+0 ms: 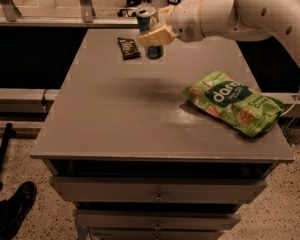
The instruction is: Move redbull can near rxbar chocolate
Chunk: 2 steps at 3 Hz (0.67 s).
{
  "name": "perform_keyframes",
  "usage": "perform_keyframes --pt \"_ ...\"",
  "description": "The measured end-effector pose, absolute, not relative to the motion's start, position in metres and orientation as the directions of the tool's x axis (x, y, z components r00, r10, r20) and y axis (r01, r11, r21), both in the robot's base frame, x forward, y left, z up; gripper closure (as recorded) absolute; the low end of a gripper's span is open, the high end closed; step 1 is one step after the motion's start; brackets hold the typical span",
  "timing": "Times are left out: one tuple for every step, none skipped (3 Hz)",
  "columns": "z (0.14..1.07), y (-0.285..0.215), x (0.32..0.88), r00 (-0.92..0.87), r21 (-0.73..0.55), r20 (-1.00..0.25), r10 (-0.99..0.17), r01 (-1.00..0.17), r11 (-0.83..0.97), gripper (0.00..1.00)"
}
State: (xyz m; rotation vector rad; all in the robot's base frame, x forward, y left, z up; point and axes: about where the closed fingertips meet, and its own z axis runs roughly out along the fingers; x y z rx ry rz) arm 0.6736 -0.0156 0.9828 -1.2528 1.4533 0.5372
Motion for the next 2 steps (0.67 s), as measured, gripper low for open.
perform_keyframes --pt "0.993 -0.035 0.75 0.181 -0.346 -0.905 -0.386 -0.842 0.415 1.0" --pt "0.994 -0.034 0.788 0.193 -0.358 -0.906 -0.378 -0.825 0.438 1.0"
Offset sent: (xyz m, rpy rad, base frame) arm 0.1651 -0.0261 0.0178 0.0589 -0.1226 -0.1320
